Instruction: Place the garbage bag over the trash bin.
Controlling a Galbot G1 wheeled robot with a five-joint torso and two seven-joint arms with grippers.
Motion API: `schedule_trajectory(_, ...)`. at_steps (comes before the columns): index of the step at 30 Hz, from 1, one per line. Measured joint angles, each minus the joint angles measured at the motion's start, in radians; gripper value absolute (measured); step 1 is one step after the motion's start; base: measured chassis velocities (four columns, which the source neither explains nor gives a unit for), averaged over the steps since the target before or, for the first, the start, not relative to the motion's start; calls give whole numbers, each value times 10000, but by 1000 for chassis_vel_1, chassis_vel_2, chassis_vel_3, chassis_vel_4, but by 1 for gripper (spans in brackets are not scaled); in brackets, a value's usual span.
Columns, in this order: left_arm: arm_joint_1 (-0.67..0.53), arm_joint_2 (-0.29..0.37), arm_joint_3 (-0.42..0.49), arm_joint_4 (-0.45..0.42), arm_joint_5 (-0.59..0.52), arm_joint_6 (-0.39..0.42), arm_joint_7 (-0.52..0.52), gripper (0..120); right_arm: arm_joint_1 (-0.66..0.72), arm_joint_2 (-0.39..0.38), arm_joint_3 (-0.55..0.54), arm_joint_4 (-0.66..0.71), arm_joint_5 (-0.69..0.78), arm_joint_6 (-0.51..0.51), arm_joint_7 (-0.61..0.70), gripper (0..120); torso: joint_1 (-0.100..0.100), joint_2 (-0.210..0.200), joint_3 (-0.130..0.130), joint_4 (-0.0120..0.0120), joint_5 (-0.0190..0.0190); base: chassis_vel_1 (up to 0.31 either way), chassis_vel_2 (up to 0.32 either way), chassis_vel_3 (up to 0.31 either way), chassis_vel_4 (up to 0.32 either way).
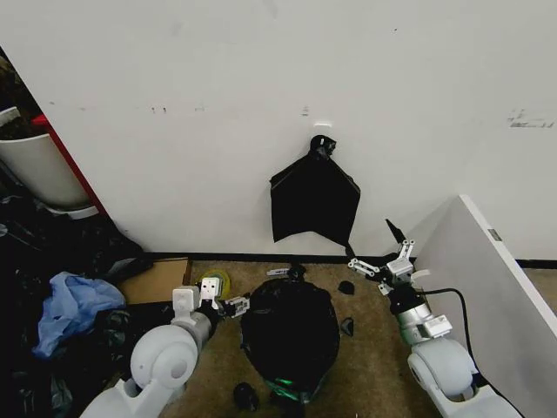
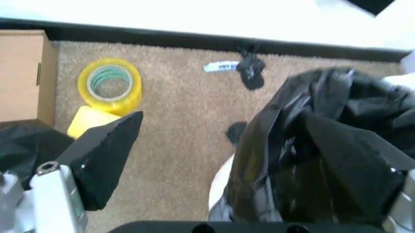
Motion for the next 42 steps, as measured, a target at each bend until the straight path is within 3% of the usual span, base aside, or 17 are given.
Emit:
schedule_trajectory(1, 0, 0, 0, 0, 0, 0, 0, 100, 0, 0, 0, 0, 0, 0, 0, 100, 0, 0, 0, 0, 0, 0, 0, 0, 0)
schedule_trajectory(3, 114, -153, -45, 3, 1233, -1577, 841, 100, -102, 8, 108, 179, 200, -106, 95, 100, 0, 0, 1, -1, -1, 0, 0, 0, 0)
schedule_trajectory(4, 147, -182, -47, 22, 1587, -1968, 1051, 100, -124, 10, 123, 222, 268, -163, 139, 100, 0, 0, 1, 0, -1, 0, 0, 0, 0)
schedule_trajectory(5, 261, -305, -49, 177, 2945, -3423, 1730, 100, -227, 22, 146, 429, 534, -463, 434, 100, 0, 0, 0, -1, 1, 0, 0, 0, 0)
schedule_trajectory(6, 396, -555, -53, 623, 4894, -5474, 2556, 100, -375, 46, 146, 720, 906, -942, 912, 100, 0, 0, 0, -1, 1, 0, 0, 0, 0)
schedule_trajectory(8, 569, -913, -49, 1046, 6410, -7441, 3306, 100, -549, 152, 166, 1066, 1301, -1584, 1485, 100, 1, 0, 1, 0, -4, 0, 0, 0, 0)
schedule_trajectory(9, 569, -913, -49, 1046, 6410, -7441, 3306, 100, -549, 152, 166, 1066, 1301, -1584, 1485, 100, 1, 0, 1, 0, -4, 0, 0, 0, 0)
schedule_trajectory(10, 721, -1163, -44, 1155, 6896, -8283, 3531, 100, -650, 249, 219, 1209, 1451, -1884, 1755, 100, 0, 1, 0, 0, -2, 0, 0, 0, 0)
schedule_trajectory(12, 966, -1599, -61, 1177, 7003, -8922, 3452, 100, -835, 478, 381, 1328, 1561, -2133, 1970, 100, 0, 0, 0, -1, 0, 0, 0, 0, 0)
schedule_trajectory(15, 1157, -1963, -106, 1098, 6963, -9224, 3311, 100, -1126, 744, 597, 1452, 1508, -2282, 1939, 100, 0, 0, 0, 1, 0, 0, 0, 0, 0)
schedule_trajectory(17, 1292, -2238, -148, 1044, 7292, -9533, 3207, 100, -1670, 1123, 693, 1820, 1164, -3055, 2238, 100, 0, 1, -1, -2, 0, 0, 0, 0, 0)
schedule_trajectory(24, 1178, -2115, -189, 1124, 7170, -9282, 2953, 100, -1748, 1517, 857, 1986, 716, -3933, 2840, 100, 0, 0, 0, -1, 0, 0, 0, 0, 0)
schedule_trajectory(31, 1311, -2052, -279, 1219, 6767, -9235, 2766, 100, -1886, 1580, 1308, 2077, 332, -3820, 2520, 100, 0, 0, 0, -1, -1, 0, 0, 0, 0)
schedule_trajectory(36, 1228, -2017, -274, 1135, 6441, -9232, 2737, 100, -1880, 1536, 1412, 1868, 749, -3080, 1839, 100, 0, 0, -1, 0, 1, 0, 0, 0, 0)
schedule_trajectory(42, 1199, -2013, -271, 1138, 6414, -9220, 2746, 100, -1954, 1678, 1390, 1716, 1030, -2922, 1746, 100, 0, 0, 0, -1, 0, 0, 0, 0, 0)
